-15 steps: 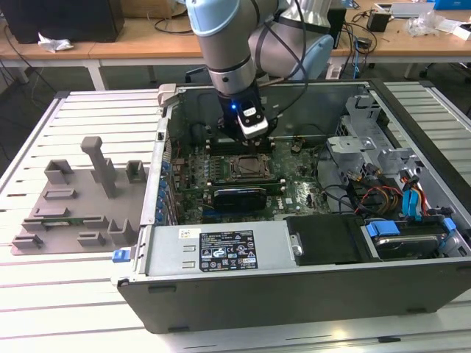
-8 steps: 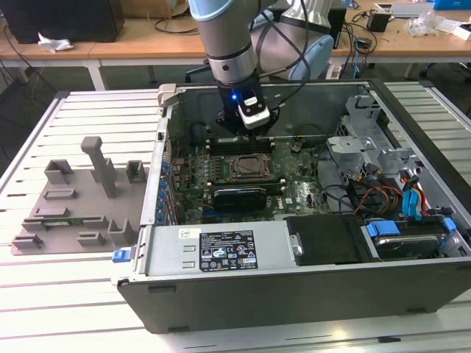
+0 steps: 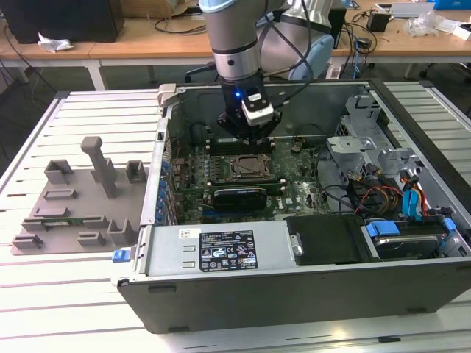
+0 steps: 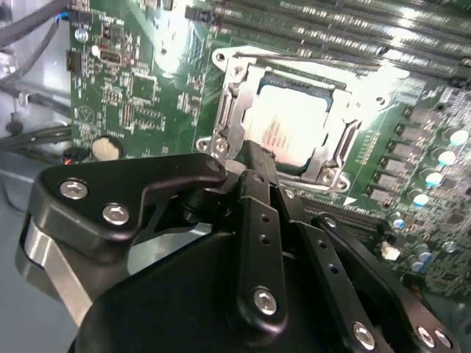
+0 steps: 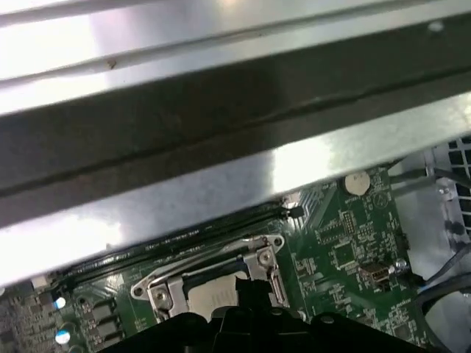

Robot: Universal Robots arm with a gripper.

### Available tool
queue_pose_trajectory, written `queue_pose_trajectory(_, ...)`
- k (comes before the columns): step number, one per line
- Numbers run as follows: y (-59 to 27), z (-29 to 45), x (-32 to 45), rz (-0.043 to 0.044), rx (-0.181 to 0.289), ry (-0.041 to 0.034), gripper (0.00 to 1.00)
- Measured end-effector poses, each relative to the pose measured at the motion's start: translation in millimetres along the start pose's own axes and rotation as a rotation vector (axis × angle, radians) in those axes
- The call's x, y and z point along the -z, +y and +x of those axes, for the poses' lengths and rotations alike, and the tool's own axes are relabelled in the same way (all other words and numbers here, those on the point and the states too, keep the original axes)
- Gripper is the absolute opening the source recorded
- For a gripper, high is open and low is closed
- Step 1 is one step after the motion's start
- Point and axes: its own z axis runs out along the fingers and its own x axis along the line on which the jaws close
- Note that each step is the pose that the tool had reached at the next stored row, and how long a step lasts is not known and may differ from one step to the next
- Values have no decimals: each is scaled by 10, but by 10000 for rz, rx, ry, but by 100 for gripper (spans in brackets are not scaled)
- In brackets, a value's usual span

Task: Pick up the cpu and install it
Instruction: 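Install the first cpu locking lever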

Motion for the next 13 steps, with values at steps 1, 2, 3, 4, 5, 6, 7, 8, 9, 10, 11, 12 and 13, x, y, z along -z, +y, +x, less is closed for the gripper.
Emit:
queue_pose_trajectory(1,2,-8,-2,221,54,156,11)
queue_pose_trajectory(2,6,-18,-7,337,87,458,11)
queue_pose_trajectory(3,8,-28,-22,421,134,878,11)
queue_pose_trajectory(4,5,-29,-26,415,144,890,11)
queue_pose_trajectory(5,2,-30,-29,405,164,893,11)
queue_pose_trajectory(6,-1,-31,-31,399,191,892,11)
queue_pose_trajectory(7,-2,-31,-32,391,232,892,11)
queue_pose_trajectory(8,-4,-34,-31,380,321,890,11)
queue_pose_trajectory(9,-5,-38,-33,358,455,886,11)
queue_pose_trajectory(10,-5,-40,-33,345,535,889,11)
queue_pose_trajectory(11,-5,-41,-33,339,586,891,11)
queue_pose_trajectory(12,-5,-43,-33,335,620,895,11)
queue_pose_trajectory(13,-5,-44,-30,335,626,897,11)
